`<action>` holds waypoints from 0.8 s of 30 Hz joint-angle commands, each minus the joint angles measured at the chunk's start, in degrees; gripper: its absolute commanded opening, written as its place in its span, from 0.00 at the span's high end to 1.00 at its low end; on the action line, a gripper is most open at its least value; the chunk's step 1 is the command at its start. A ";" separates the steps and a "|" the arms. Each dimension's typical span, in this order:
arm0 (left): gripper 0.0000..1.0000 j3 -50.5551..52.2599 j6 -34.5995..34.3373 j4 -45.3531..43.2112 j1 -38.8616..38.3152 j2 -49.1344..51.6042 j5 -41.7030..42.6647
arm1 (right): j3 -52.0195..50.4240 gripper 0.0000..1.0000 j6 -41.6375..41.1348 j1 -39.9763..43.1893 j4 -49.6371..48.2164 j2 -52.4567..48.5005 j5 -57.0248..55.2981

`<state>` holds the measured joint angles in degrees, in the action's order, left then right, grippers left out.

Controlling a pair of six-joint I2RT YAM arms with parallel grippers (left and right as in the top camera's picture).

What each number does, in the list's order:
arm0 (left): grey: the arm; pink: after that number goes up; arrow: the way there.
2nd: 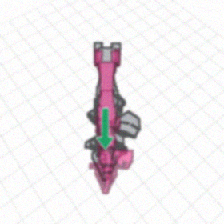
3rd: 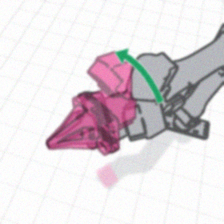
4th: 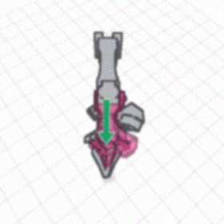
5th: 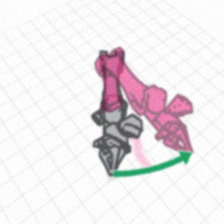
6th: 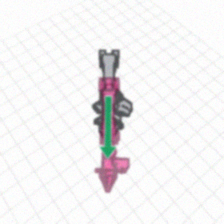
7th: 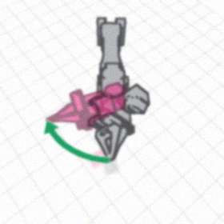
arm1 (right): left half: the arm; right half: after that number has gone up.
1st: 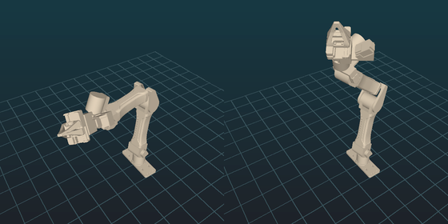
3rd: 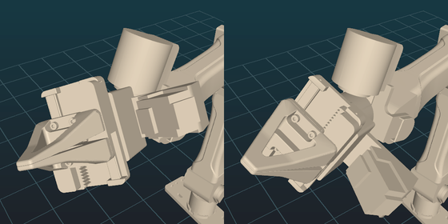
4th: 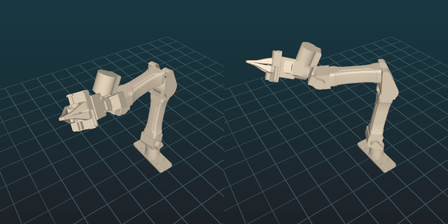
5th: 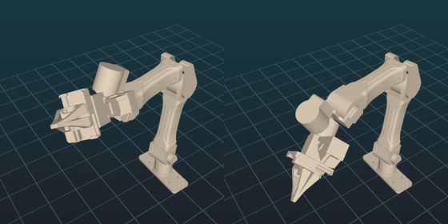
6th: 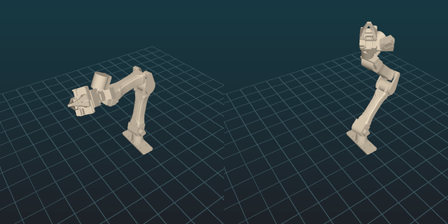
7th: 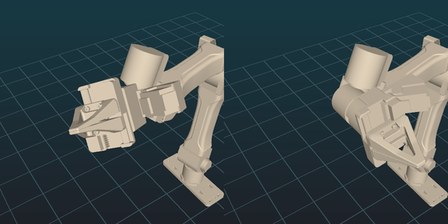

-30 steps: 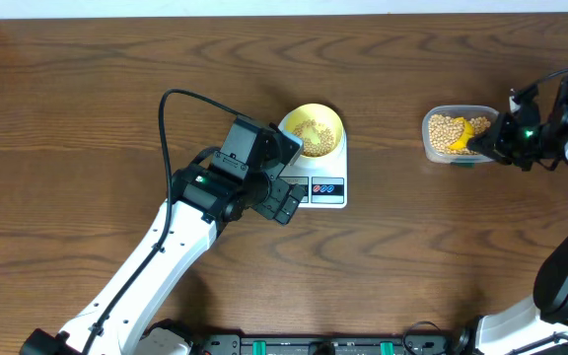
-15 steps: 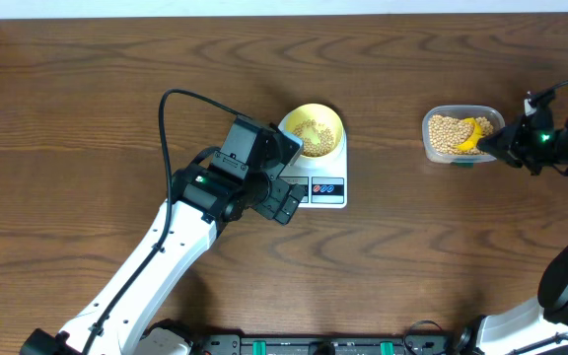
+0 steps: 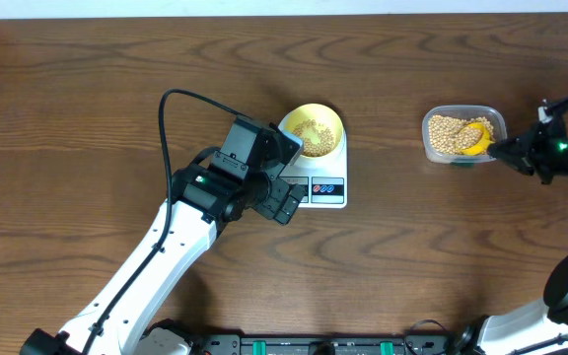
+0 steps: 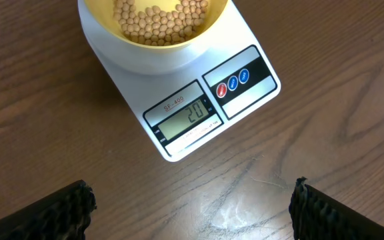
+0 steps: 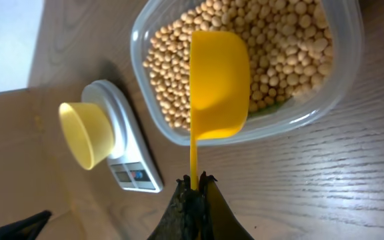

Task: Scoop item into bowl and weigh 50g on scale
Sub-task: 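Dip the scoop into the soybeans and lift it with the right gripper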

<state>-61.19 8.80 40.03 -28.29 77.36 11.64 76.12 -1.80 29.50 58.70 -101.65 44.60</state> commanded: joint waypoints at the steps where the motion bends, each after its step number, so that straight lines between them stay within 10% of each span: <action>1: 0.04 0.76 -0.33 0.00 -0.02 0.13 -0.59 | -0.17 0.99 3.02 1.27 0.70 -0.63 7.17; 24: 0.04 0.76 -0.33 0.00 -0.02 0.11 -0.59 | -0.17 0.99 3.17 2.25 0.94 -0.63 26.95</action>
<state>-61.19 8.80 40.03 -28.29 77.36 11.64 76.09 0.49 31.44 59.55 -101.65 64.16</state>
